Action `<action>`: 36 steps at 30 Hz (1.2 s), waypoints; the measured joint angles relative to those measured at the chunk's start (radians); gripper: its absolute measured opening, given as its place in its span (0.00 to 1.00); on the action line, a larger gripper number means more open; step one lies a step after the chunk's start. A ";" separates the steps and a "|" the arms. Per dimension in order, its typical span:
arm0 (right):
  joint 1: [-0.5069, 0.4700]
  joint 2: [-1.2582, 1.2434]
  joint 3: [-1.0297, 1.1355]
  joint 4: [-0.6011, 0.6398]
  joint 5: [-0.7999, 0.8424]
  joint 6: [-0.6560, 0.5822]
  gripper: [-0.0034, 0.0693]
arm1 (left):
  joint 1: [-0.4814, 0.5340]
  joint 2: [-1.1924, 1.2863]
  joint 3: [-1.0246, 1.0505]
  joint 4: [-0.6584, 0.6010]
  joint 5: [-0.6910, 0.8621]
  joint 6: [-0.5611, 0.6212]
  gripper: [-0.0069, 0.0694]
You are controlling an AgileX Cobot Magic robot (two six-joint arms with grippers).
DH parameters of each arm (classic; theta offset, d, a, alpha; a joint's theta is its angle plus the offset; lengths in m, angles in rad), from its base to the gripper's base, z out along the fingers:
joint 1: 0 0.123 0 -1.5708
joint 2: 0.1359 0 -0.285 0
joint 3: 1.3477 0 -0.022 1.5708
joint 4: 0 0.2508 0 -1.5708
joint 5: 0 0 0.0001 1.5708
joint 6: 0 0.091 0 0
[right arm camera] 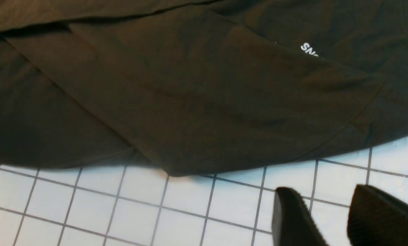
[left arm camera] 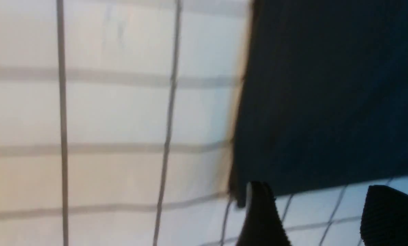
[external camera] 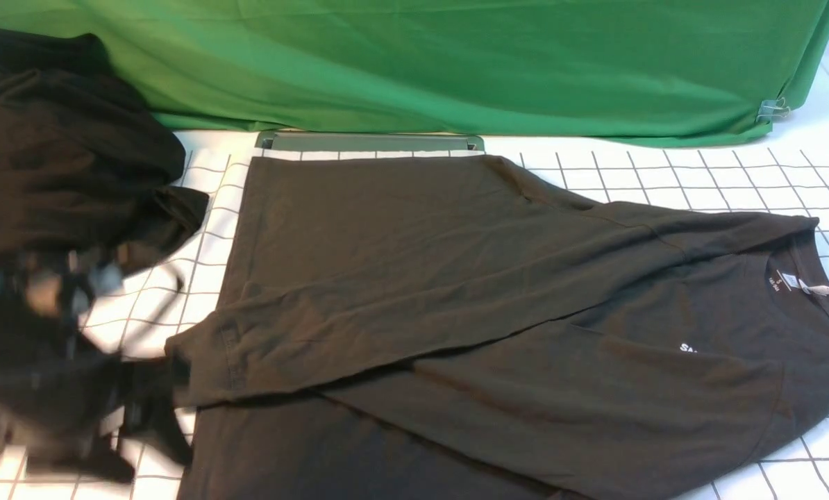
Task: Fold a long-sleeved shirt over a white checkered tablecloth.
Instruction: 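Grasp the near edge of the shirt at its hem and shoulder corners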
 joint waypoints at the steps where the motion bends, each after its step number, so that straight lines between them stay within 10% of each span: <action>1: 0.000 0.000 0.000 0.000 -0.002 0.000 0.38 | 0.000 0.000 0.045 -0.004 -0.004 0.000 0.56; 36: 0.000 0.000 0.000 0.000 -0.025 -0.002 0.38 | 0.000 0.077 0.179 -0.194 -0.224 0.123 0.51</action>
